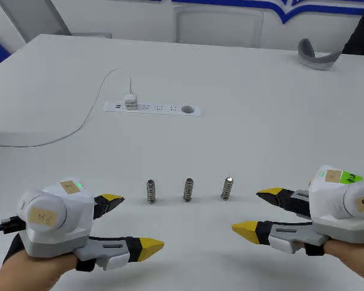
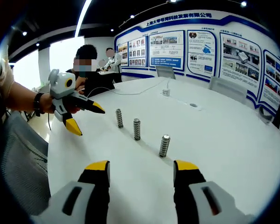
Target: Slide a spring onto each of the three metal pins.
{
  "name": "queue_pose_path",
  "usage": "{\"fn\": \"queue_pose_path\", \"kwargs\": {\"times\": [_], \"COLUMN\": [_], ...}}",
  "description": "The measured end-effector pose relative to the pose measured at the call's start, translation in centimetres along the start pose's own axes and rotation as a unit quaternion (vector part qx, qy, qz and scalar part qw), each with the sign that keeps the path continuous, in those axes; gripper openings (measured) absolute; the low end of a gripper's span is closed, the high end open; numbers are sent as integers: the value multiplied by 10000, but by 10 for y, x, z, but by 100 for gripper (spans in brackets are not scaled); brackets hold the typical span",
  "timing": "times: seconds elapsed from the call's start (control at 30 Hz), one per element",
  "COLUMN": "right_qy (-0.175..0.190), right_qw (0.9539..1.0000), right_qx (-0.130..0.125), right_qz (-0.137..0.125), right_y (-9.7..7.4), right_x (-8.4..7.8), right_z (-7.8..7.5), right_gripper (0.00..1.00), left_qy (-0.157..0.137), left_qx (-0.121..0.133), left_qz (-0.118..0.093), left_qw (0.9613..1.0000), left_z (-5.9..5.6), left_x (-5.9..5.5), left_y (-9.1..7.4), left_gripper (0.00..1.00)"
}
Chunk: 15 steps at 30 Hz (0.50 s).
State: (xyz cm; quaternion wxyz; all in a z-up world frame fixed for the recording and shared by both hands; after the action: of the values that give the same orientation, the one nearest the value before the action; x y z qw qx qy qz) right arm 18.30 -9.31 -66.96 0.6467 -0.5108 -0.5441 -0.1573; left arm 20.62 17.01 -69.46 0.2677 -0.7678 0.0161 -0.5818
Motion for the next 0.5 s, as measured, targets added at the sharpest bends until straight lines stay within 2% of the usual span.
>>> {"fn": "queue_pose_path", "kwargs": {"times": [0.5], "right_qy": [96], "right_qw": [9998], "right_qx": [75], "right_qz": [-187], "right_y": [-3], "right_x": [-1], "right_z": [3], "right_gripper": [61], "left_qy": [-17], "left_qx": [29], "left_qz": [-16], "left_qw": [10000], "left_z": [-1], "left_x": [-1], "left_y": [-3], "left_gripper": [75]}}
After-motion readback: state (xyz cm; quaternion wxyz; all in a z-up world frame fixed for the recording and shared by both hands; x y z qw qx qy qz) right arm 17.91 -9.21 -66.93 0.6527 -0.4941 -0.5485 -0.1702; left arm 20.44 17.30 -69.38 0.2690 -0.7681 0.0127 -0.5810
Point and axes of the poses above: the centre of the closed fingertips' face, and the gripper's own axes: y roughly forward along the fingers, z roughly to its left, x roughly out of its top, the point moved 7 cm from there along -y, roughly backward along the fingers, and after that the axes turned 12 degrees about -x, right-handed, at the moved point
